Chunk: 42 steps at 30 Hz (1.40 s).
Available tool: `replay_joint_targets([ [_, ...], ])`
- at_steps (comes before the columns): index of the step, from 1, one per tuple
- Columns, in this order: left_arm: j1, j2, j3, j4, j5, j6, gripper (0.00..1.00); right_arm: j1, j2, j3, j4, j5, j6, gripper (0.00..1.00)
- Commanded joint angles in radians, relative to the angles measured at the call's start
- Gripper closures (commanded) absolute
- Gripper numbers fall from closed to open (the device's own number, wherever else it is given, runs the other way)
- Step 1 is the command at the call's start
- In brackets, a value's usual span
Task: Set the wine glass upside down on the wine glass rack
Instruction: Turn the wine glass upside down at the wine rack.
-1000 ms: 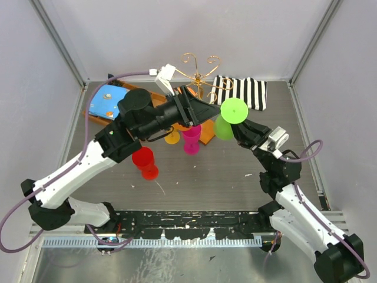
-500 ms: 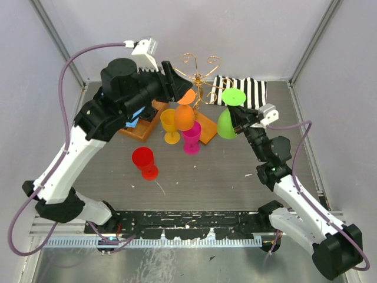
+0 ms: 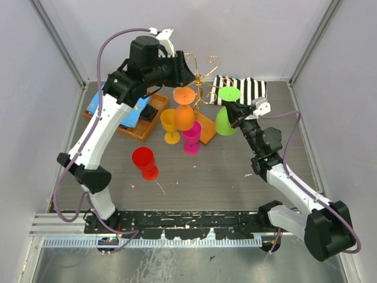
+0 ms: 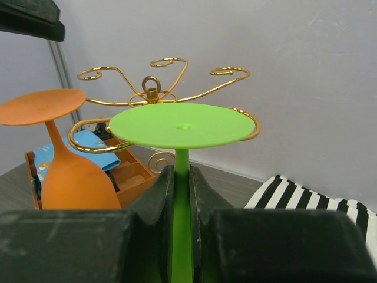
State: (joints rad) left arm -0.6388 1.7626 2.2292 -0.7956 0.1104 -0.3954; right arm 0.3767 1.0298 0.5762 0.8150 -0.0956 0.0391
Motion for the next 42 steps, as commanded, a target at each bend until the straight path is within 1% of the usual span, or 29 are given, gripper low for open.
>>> replay_joint_targets([
  [1,0.060,0.076,0.102,-0.009,0.133,-0.006,0.53,-0.015,0.012,0.033,0.151,-0.037,0.023,0.99],
  [6,0.114,0.156,0.135,0.022,0.240,-0.039,0.56,-0.016,0.023,0.026,0.172,-0.072,0.004,0.99],
  [11,0.119,0.204,0.167,0.030,0.273,0.020,0.55,-0.016,0.025,0.020,0.173,-0.087,-0.009,0.99],
  [15,0.118,0.212,0.159,0.057,0.267,0.110,0.51,-0.016,0.023,0.014,0.175,-0.088,-0.011,0.99],
  [23,0.117,0.219,0.115,0.150,0.270,0.211,0.50,-0.018,0.017,-0.003,0.182,-0.086,-0.002,1.00],
  [36,0.096,0.270,0.123,0.192,0.278,0.281,0.55,-0.017,0.006,-0.026,0.180,-0.087,-0.012,0.99],
  [42,0.096,0.284,0.121,0.187,0.240,0.307,0.58,-0.016,0.001,-0.029,0.176,-0.085,-0.019,0.99],
])
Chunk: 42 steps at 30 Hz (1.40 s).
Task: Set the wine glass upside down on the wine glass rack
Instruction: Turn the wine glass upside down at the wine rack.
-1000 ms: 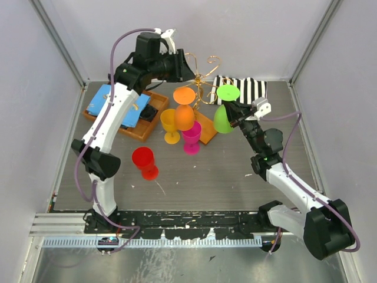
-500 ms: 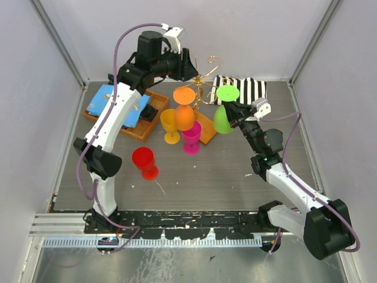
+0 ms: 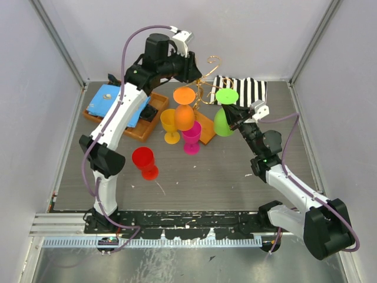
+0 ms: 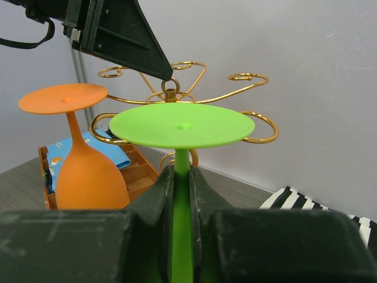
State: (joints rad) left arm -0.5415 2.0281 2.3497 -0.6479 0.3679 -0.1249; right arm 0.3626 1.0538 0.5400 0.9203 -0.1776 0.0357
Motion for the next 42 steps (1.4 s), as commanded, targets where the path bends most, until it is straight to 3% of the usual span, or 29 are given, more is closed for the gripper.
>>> replay_joint_targets([
  [1,-0.001,0.020,-0.001,0.040,-0.025,0.043,0.58,-0.002,-0.021,0.006,0.071,-0.004,-0.015,0.99],
  [16,-0.002,0.051,0.006,0.052,-0.034,0.090,0.56,-0.002,-0.022,0.003,0.073,-0.012,-0.021,0.99],
  [28,-0.002,0.056,0.001,0.061,0.010,0.088,0.88,-0.002,0.006,0.015,0.089,-0.020,-0.030,0.99],
  [42,-0.002,0.042,-0.030,0.076,0.020,0.084,0.93,-0.003,0.147,0.056,0.222,-0.069,-0.036,0.99],
])
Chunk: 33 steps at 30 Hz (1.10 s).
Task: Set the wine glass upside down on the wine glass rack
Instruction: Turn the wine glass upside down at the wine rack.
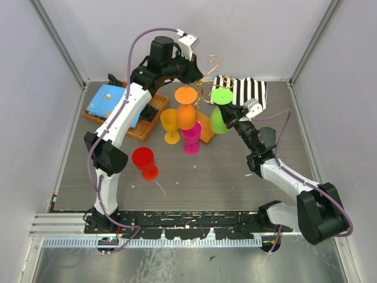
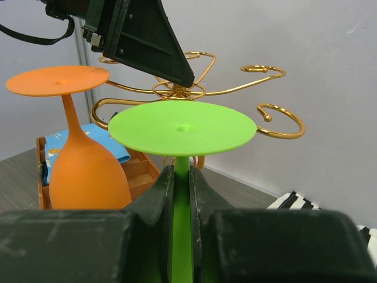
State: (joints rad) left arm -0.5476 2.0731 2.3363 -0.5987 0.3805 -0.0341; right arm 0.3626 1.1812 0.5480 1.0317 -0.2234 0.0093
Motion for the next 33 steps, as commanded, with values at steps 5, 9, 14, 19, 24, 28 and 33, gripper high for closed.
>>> replay_joint_targets([
  [5,0.004,-0.001,-0.015,0.028,0.010,-0.013,0.94,-0.002,0.062,0.079,0.144,-0.047,-0.001,0.99],
  [9,0.004,-0.001,-0.016,0.026,0.009,-0.015,0.94,-0.003,0.104,0.099,0.173,-0.061,0.012,0.99],
  [14,0.005,-0.001,-0.017,0.027,0.001,-0.017,0.94,-0.003,0.140,0.117,0.203,-0.082,0.032,0.99],
  [19,0.004,-0.001,-0.015,0.025,0.001,-0.021,0.94,-0.003,0.172,0.142,0.210,-0.105,0.038,0.99],
  [24,0.005,-0.002,-0.015,0.025,-0.003,-0.023,0.94,-0.003,0.203,0.162,0.228,-0.143,0.051,0.99],
  [28,0.004,0.000,-0.015,0.025,-0.006,-0.024,0.94,-0.002,0.224,0.172,0.245,-0.165,0.065,0.99],
  [33,0.005,0.003,-0.014,0.023,-0.008,-0.027,0.94,-0.003,0.236,0.180,0.252,-0.200,0.075,0.99],
])
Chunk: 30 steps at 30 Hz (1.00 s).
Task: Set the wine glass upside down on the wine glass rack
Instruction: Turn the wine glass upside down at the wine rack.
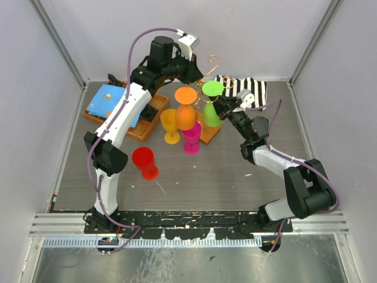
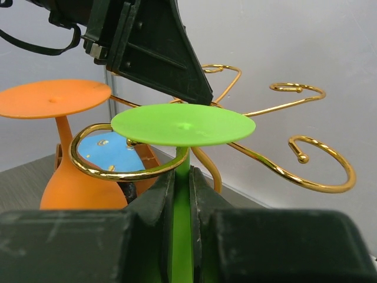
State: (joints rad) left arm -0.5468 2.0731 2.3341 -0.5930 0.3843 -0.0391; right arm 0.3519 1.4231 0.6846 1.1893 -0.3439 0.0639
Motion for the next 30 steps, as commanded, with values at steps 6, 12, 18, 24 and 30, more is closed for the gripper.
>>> replay_joint_targets([
  [6,0.004,0.006,-0.010,0.018,-0.013,-0.027,0.94,0.008,0.000,0.039,0.135,-0.136,0.044,0.99],
  [12,0.004,0.004,-0.009,0.016,-0.018,-0.027,0.94,0.008,0.000,0.025,0.168,-0.169,0.063,0.99],
  [18,0.004,0.004,-0.009,0.016,-0.020,-0.027,0.94,0.008,-0.016,0.001,0.197,-0.174,0.077,0.99],
  [24,0.004,0.004,-0.009,0.015,-0.031,-0.026,0.94,0.008,-0.054,-0.039,0.186,-0.162,0.057,0.99],
  [30,0.004,0.004,-0.009,0.013,-0.035,-0.025,0.95,0.008,-0.092,-0.075,0.167,-0.132,0.035,0.99],
])
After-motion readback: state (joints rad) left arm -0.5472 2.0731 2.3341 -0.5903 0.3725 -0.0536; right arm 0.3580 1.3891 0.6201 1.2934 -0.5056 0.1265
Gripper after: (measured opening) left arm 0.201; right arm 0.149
